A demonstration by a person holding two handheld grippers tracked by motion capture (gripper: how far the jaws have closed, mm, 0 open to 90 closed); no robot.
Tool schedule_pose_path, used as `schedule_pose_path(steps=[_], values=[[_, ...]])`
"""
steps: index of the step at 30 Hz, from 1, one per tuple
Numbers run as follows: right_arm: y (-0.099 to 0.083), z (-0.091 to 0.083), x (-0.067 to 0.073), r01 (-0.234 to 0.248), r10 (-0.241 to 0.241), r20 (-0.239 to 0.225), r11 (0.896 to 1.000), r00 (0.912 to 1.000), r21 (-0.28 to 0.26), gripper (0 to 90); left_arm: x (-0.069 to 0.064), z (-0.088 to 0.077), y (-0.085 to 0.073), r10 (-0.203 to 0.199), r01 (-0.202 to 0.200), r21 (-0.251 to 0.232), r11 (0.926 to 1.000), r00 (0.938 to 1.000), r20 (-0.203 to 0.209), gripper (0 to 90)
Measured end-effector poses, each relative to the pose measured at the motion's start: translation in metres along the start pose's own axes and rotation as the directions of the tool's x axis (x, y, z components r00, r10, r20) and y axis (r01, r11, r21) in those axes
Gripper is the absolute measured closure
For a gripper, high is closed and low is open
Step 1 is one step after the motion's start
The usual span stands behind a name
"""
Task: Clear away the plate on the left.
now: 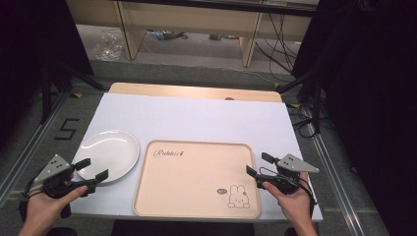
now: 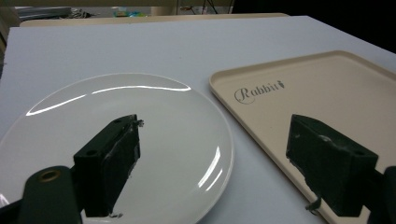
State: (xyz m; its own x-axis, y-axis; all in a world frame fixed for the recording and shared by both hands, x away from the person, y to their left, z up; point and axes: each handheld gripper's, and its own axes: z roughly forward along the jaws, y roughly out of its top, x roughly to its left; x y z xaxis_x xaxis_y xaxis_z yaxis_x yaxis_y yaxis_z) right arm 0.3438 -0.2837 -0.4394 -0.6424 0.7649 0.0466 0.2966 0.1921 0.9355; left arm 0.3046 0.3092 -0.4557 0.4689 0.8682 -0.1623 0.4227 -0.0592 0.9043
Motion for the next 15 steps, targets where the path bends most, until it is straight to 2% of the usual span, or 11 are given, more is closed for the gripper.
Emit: schedule_pose_path(steps=[1, 5, 6, 7, 9, 10, 11, 12, 13, 14, 15], values=[[0.000, 0.001, 0.002, -0.021, 0.021, -0.009, 1.000, 0.9997, 0.001, 22.2, 0.000, 0.000, 0.000, -0.009, 0.009, 0.003, 1.0000, 0.9999, -0.010, 17.2], [0.000, 0.000, 0.003, -0.016, 0.016, -0.003, 1.000, 0.9999, 0.011, 22.2, 0.004, -0.001, -0.001, -0.035, 0.036, 0.022, 0.9991, 0.9977, -0.058, 17.9], [0.001, 0.000, 0.002, 0.009, -0.009, -0.001, 1.000, 1.0000, 0.020, 22.2, 0.006, -0.002, -0.001, -0.056, 0.058, 0.028, 0.9979, 0.9958, -0.073, 17.8], [0.001, 0.001, 0.002, 0.002, -0.002, -0.002, 1.000, 1.0000, 0.007, 22.2, 0.010, -0.002, -0.003, -0.091, 0.097, 0.050, 0.9941, 0.9900, -0.108, 18.1], [0.001, 0.001, 0.002, 0.006, -0.005, -0.005, 1.000, 1.0000, 0.024, 22.2, 0.015, -0.001, -0.005, -0.133, 0.141, 0.055, 0.9885, 0.9838, -0.119, 20.7], [0.001, 0.001, 0.003, 0.001, -0.001, -0.008, 1.000, 1.0000, 0.014, 22.2, 0.018, 0.000, -0.005, -0.167, 0.177, 0.070, 0.9816, 0.9774, -0.129, 20.7], [0.001, 0.001, 0.003, 0.001, -0.001, -0.008, 1.000, 1.0000, 0.014, 22.2, 0.018, 0.000, -0.005, -0.167, 0.177, 0.070, 0.9816, 0.9774, -0.129, 20.9], [0.001, 0.002, 0.002, 0.004, -0.004, 0.000, 1.000, 1.0000, 0.013, 22.2, 0.023, 0.000, -0.005, -0.202, 0.228, 0.117, 0.9667, 0.9593, -0.197, 21.8], [0.000, 0.002, 0.004, -0.025, 0.025, -0.009, 1.000, 0.9996, 0.012, 22.2, 0.026, 0.001, -0.006, -0.214, 0.244, 0.127, 0.9613, 0.9531, -0.214, 21.9], [0.000, 0.002, 0.004, -0.025, 0.025, -0.009, 1.000, 0.9996, 0.012, 22.2, 0.026, 0.001, -0.006, -0.214, 0.244, 0.127, 0.9613, 0.9531, -0.214, 22.4], [0.000, 0.002, 0.002, 0.003, -0.003, 0.000, 1.000, 1.0000, 0.015, 22.2, 0.029, 0.001, -0.008, -0.250, 0.288, 0.140, 0.9472, 0.9374, -0.243, 22.4]])
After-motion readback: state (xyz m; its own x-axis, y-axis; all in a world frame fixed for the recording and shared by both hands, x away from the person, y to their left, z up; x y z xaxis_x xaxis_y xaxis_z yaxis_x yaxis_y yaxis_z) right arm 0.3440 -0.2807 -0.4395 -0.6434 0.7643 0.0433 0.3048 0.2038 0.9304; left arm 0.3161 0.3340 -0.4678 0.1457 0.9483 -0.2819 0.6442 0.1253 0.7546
